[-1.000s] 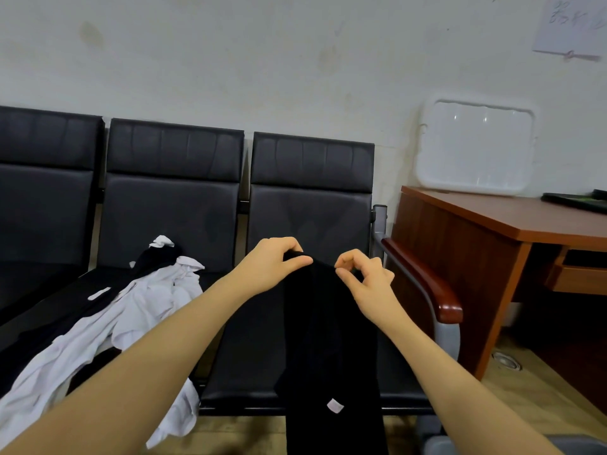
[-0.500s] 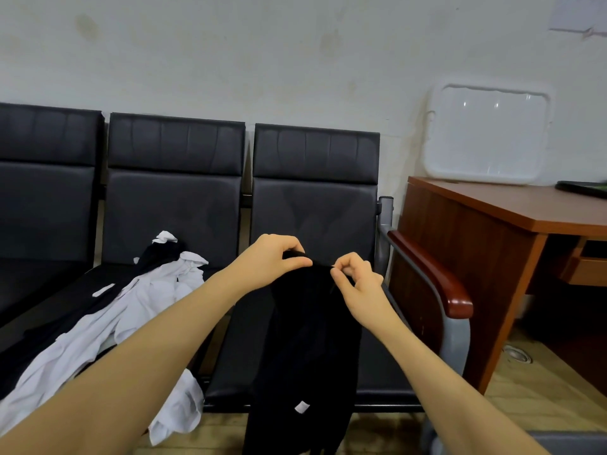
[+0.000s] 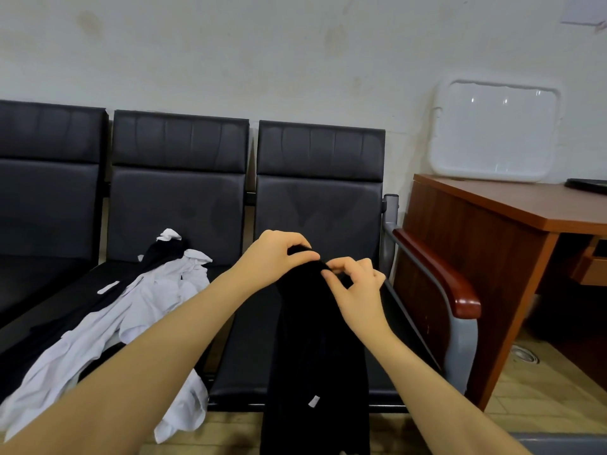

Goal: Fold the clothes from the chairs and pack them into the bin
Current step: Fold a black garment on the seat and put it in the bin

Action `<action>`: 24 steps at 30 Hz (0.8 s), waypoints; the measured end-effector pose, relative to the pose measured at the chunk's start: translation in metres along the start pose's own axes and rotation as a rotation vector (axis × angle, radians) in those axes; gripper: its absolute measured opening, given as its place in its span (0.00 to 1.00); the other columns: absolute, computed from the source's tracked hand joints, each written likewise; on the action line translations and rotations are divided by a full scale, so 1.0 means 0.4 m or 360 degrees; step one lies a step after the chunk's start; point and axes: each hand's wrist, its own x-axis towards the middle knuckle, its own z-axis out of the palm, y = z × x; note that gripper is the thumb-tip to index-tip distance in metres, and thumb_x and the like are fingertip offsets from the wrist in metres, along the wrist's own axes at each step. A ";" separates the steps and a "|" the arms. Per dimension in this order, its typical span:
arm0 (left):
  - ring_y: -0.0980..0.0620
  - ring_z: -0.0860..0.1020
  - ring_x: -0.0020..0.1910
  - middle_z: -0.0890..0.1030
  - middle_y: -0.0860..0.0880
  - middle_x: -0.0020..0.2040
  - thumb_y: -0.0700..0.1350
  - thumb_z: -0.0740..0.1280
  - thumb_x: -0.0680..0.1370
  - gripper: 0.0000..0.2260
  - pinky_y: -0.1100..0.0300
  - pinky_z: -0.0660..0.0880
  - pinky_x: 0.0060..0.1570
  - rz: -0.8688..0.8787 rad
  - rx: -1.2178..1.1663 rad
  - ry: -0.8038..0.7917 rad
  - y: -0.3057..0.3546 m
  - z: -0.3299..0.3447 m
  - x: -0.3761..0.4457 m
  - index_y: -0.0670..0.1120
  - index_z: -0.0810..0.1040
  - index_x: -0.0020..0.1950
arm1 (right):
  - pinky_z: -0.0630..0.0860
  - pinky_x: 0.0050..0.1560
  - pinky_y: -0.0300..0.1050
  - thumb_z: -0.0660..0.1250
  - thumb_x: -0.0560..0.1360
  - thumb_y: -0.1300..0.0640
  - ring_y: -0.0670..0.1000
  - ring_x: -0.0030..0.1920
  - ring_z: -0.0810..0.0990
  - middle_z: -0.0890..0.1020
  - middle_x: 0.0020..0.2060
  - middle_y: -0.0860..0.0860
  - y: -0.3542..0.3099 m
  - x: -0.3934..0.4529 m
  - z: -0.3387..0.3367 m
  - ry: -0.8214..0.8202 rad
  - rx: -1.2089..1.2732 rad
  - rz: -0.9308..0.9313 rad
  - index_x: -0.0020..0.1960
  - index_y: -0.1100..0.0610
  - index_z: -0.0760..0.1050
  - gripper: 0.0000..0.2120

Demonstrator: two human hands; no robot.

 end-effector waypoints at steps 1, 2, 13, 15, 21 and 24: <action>0.62 0.78 0.45 0.80 0.59 0.44 0.50 0.69 0.75 0.06 0.66 0.74 0.47 0.0000 -0.0009 -0.0048 -0.011 -0.004 -0.005 0.51 0.80 0.50 | 0.49 0.53 0.20 0.68 0.76 0.53 0.47 0.54 0.68 0.74 0.44 0.44 0.011 0.003 -0.008 0.0014 -0.0030 0.0000 0.46 0.42 0.74 0.06; 0.62 0.77 0.48 0.79 0.60 0.45 0.49 0.68 0.76 0.05 0.68 0.73 0.48 -0.0005 -0.0006 -0.0107 -0.023 -0.007 -0.009 0.52 0.79 0.51 | 0.48 0.54 0.20 0.68 0.76 0.54 0.47 0.54 0.69 0.74 0.44 0.45 0.023 0.005 -0.016 0.0014 -0.0072 -0.0005 0.46 0.42 0.74 0.06; 0.55 0.78 0.35 0.83 0.56 0.41 0.45 0.71 0.74 0.05 0.65 0.75 0.34 -0.0160 -0.0398 -0.0160 -0.054 0.048 -0.054 0.54 0.83 0.46 | 0.52 0.56 0.34 0.68 0.75 0.54 0.40 0.51 0.69 0.79 0.44 0.46 0.125 -0.002 -0.065 -0.0155 -0.0211 0.0014 0.43 0.37 0.72 0.11; 0.57 0.79 0.37 0.83 0.53 0.43 0.43 0.69 0.76 0.08 0.64 0.77 0.40 -0.0154 -0.0427 -0.0211 -0.054 0.050 -0.055 0.56 0.83 0.50 | 0.52 0.55 0.37 0.68 0.76 0.54 0.38 0.51 0.68 0.79 0.43 0.45 0.137 0.000 -0.077 -0.0181 -0.0197 0.0026 0.44 0.39 0.73 0.10; 0.63 0.76 0.35 0.81 0.58 0.32 0.42 0.68 0.76 0.09 0.71 0.73 0.42 -0.0286 -0.0589 -0.0345 -0.049 0.064 -0.054 0.55 0.82 0.52 | 0.53 0.56 0.35 0.68 0.76 0.54 0.41 0.52 0.68 0.79 0.43 0.45 0.157 0.002 -0.088 -0.0280 -0.0196 0.0064 0.45 0.40 0.74 0.08; 0.63 0.77 0.38 0.83 0.56 0.38 0.45 0.70 0.75 0.07 0.70 0.72 0.43 -0.0318 -0.0600 -0.0378 -0.049 0.077 -0.050 0.54 0.83 0.51 | 0.52 0.52 0.36 0.68 0.76 0.54 0.41 0.51 0.68 0.80 0.42 0.44 0.164 -0.002 -0.086 -0.0294 -0.0223 0.0075 0.44 0.39 0.73 0.09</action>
